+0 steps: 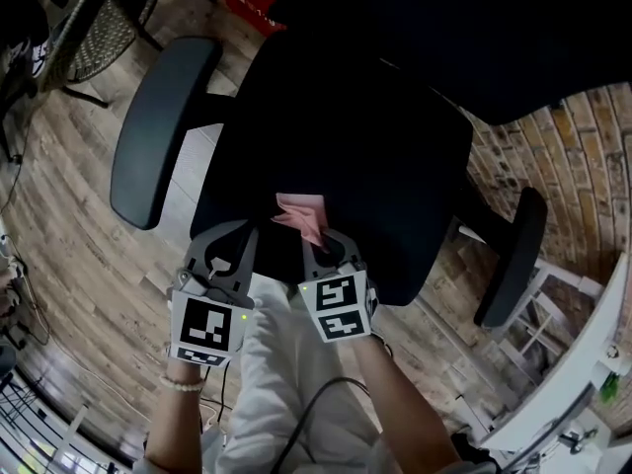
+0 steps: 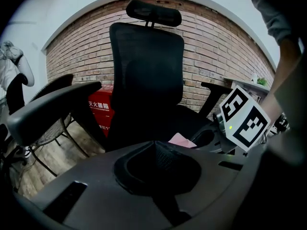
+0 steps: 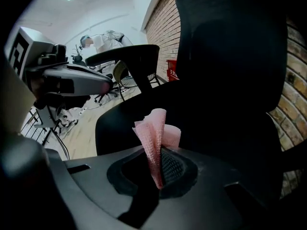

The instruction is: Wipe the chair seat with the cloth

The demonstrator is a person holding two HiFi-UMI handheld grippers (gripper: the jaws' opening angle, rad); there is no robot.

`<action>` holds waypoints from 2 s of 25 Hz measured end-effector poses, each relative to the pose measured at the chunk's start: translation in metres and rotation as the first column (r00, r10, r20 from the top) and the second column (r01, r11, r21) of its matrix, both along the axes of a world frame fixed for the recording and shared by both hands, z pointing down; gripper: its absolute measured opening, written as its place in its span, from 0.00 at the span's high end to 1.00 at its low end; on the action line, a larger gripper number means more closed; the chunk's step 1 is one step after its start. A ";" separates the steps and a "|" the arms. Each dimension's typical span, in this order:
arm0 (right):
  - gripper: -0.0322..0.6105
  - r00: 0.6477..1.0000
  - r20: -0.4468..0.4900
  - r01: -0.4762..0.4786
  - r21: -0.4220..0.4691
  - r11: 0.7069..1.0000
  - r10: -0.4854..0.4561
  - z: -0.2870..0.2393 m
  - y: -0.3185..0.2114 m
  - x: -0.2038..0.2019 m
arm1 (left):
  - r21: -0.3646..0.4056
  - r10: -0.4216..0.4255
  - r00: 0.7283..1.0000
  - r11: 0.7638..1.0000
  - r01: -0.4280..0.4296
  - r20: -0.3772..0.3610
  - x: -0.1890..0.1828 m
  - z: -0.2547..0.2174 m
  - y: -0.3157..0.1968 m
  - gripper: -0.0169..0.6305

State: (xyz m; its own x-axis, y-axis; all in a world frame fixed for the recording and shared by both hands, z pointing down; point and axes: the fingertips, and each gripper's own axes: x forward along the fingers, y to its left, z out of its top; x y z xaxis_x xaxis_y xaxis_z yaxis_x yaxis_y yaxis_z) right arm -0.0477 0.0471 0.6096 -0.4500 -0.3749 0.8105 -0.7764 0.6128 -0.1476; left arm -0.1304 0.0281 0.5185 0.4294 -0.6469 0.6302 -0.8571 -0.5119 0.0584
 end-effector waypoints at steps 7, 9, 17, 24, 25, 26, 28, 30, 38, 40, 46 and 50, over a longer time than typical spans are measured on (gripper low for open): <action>0.86 0.991 -0.078 -0.112 0.012 0.994 0.113 0.000 0.017 0.085 | -0.006 0.107 0.994 0.994 -0.107 0.007 0.044 0.003 0.000 0.95; 0.86 0.983 -0.103 -0.148 0.019 0.989 0.149 -0.002 0.021 0.111 | -0.006 0.131 0.991 0.991 -0.131 0.007 0.056 0.002 -0.001 0.95; 0.86 0.944 -0.183 -0.267 0.061 0.962 0.274 -0.016 0.037 0.194 | 0.021 0.219 0.976 0.976 -0.219 -0.009 0.096 -0.006 -0.009 0.95; 0.86 0.903 -0.239 -0.354 0.054 0.934 0.357 -0.023 0.061 0.238 | 0.016 0.259 0.966 0.966 -0.259 0.002 0.110 -0.002 -0.010 0.95; 0.86 0.901 -0.240 -0.361 0.046 0.931 0.361 -0.022 0.066 0.239 | 0.017 0.258 0.966 0.966 -0.258 0.004 0.109 -0.002 -0.010 0.95; 0.86 0.901 -0.239 -0.365 0.037 0.930 0.362 -0.021 0.070 0.238 | 0.017 0.255 0.967 0.967 -0.255 0.005 0.108 -0.002 -0.010 0.95; 0.86 0.904 -0.229 -0.368 0.011 0.930 0.361 -0.017 0.078 0.231 | 0.019 0.247 0.969 0.969 -0.247 0.005 0.104 -0.002 -0.011 0.95; 0.86 0.912 -0.212 -0.362 -0.014 0.932 0.351 -0.013 0.083 0.218 | 0.020 0.238 0.971 0.971 -0.239 0.009 0.098 -0.001 -0.011 0.95; 0.86 0.973 -0.110 -0.212 -0.070 0.975 0.203 -0.005 0.084 0.126 | 0.021 0.167 0.986 0.986 -0.168 0.019 0.061 -0.004 -0.009 0.95; 0.86 0.985 -0.081 -0.160 -0.075 0.984 0.154 -0.006 0.083 0.101 | 0.015 0.144 0.989 0.989 -0.144 0.026 0.049 -0.003 -0.005 0.95; 0.86 1.000 -0.015 -0.013 -0.061 0.998 0.012 -0.006 0.075 0.030 | 0.019 0.074 0.997 0.997 -0.075 0.037 0.009 -0.006 0.003 0.95; 0.86 0.996 0.023 0.087 -0.049 0.995 -0.086 -0.010 0.074 -0.021 | 0.018 0.031 0.998 0.999 -0.032 0.051 -0.020 -0.007 0.007 0.95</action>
